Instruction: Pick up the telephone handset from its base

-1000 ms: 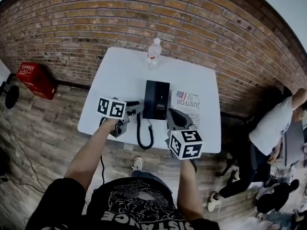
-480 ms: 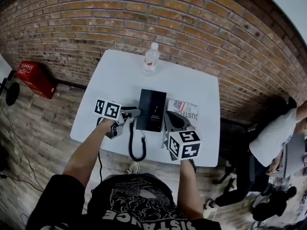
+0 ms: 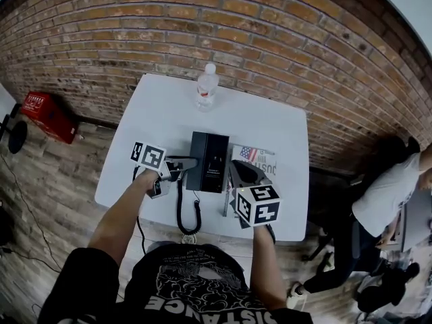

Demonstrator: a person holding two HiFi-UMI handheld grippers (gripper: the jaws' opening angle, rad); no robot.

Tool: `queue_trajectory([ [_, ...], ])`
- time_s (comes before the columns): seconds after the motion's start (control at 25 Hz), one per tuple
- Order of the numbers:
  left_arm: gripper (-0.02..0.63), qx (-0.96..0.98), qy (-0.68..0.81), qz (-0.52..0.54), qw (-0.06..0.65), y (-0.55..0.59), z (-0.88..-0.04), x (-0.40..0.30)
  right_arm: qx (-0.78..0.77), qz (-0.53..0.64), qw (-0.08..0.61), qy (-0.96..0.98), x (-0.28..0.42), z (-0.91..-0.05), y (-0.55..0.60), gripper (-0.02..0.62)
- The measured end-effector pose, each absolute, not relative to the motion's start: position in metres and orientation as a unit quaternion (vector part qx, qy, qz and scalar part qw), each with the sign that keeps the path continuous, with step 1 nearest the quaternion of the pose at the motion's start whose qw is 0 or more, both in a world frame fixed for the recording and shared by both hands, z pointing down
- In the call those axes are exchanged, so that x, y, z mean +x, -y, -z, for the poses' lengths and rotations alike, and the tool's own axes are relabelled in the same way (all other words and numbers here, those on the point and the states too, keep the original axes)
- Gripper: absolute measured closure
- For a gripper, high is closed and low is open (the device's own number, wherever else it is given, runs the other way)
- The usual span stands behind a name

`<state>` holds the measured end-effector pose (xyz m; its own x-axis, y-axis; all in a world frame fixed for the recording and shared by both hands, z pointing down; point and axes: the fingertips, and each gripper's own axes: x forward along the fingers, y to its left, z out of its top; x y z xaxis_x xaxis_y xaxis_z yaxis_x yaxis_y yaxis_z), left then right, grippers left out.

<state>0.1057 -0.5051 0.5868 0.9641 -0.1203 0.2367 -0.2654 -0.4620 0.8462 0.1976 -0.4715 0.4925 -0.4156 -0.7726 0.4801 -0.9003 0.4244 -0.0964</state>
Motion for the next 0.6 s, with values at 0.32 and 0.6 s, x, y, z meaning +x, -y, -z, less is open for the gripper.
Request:
queue_trajectory([
  [0.32, 0.518, 0.846, 0.111, -0.067, 0.518, 0.505, -0.585, 0.105, 0.507, -0.181, 0.178, 0.824, 0.199, -0.495, 0.476, 0.595],
  [0.6, 0.531, 0.850, 0.115, -0.050, 0.512, 0.506, -0.573, 0.103, 0.508, -0.180, 0.178, 0.823, 0.197, -0.495, 0.472, 0.595],
])
